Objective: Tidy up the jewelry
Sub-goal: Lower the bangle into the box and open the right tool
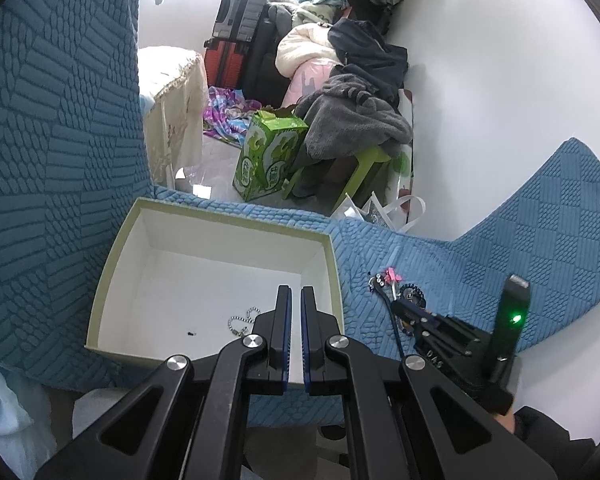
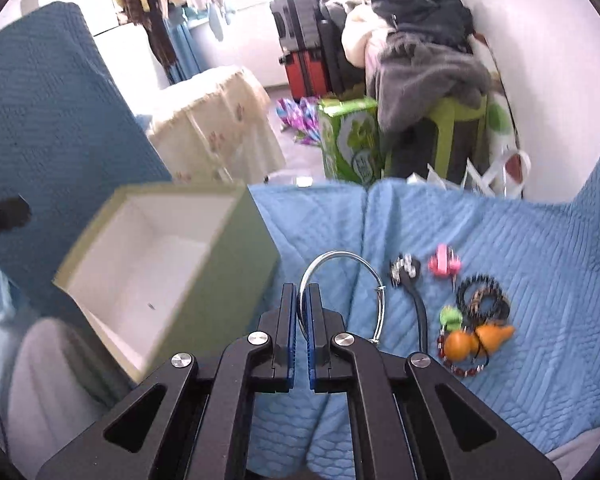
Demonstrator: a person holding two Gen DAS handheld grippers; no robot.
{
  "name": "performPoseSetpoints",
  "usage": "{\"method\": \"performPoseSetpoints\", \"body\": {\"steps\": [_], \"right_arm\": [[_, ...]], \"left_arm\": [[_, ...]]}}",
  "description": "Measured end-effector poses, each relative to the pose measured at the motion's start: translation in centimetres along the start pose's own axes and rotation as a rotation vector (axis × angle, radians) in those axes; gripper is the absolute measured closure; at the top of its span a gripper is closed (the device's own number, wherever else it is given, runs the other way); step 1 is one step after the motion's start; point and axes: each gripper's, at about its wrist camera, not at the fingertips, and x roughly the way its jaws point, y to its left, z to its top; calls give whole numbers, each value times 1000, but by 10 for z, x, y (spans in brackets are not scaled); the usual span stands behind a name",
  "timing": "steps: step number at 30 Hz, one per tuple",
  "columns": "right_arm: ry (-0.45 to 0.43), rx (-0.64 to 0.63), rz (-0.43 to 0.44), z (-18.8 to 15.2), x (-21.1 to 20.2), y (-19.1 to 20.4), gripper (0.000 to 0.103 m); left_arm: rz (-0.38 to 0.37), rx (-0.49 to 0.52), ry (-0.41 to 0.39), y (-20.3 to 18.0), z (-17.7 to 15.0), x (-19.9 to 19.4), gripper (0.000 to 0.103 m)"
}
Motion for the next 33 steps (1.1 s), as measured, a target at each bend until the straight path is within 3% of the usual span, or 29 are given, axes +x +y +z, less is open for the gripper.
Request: {"method": "performPoseSetpoints", "body": {"steps": [10, 17, 24, 29, 32, 33], "right_arm": [[-86, -1, 61, 56, -20, 55, 101], [-4, -18, 168, 37, 19, 99, 101], [113, -70, 207, 6, 57, 115, 101], [99, -94, 235, 14, 44, 115, 98], [61, -123, 244, 26, 24, 114, 93], [47, -128, 242, 30, 17, 112, 87]], "left_arm": [[26, 6, -38, 14, 17, -16, 101], [64, -35, -26, 42, 4, -15, 101], [92, -76, 2, 59, -15, -10, 101], [120, -78, 0, 52, -14, -10, 99], [126, -60, -16, 42, -8, -14, 99], [129, -49, -22, 36, -6, -16, 99]]}}
